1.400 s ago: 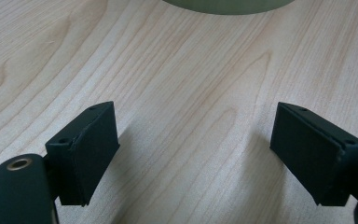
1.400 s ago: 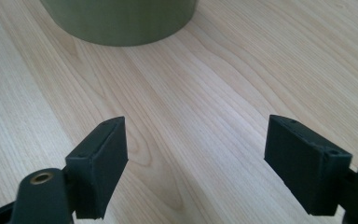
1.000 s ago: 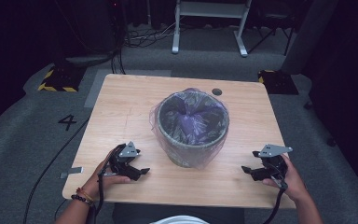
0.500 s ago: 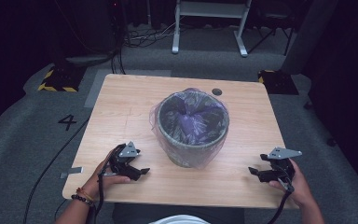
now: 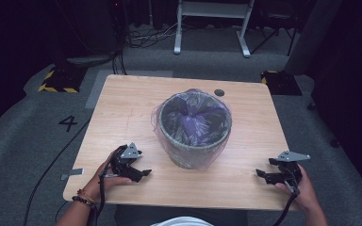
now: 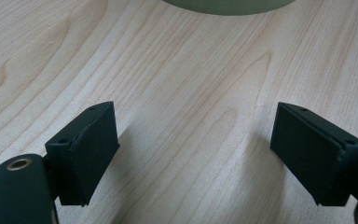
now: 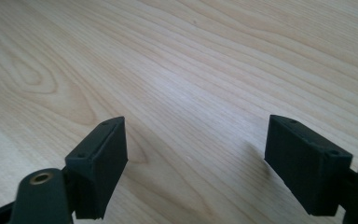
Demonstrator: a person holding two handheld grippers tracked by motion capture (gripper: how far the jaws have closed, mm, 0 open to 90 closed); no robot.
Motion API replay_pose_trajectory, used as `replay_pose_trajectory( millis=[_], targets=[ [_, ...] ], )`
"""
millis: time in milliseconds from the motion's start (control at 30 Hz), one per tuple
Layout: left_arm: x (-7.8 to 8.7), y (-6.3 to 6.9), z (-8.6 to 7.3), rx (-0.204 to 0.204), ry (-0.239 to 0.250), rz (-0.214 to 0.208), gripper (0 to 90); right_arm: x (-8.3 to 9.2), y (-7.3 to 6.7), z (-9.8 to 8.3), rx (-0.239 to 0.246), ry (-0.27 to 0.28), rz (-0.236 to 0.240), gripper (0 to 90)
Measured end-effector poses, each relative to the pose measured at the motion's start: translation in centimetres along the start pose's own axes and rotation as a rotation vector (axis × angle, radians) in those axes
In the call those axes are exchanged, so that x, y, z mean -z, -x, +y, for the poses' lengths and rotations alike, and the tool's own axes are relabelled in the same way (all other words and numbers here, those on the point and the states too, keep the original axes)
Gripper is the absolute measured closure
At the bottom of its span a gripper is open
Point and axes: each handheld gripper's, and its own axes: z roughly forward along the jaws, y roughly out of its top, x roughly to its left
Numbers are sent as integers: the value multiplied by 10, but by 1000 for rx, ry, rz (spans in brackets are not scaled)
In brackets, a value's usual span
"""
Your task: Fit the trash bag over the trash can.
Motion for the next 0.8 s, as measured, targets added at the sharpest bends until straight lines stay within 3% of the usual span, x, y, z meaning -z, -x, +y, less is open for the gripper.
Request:
replay_pose_trajectory(
  millis=[167, 333, 800],
  targets=[
    [-1, 0, 1, 1, -1, -1, 145, 0, 5, -5, -34, 13, -16, 207],
    [-3, -2, 3, -2, 0, 0, 143, 2, 11, -16, -64, 69, -82, 195],
    [-3, -1, 3, -3, -1, 0, 144, 3, 18, -17, -121, 69, -147, 194]
  ],
)
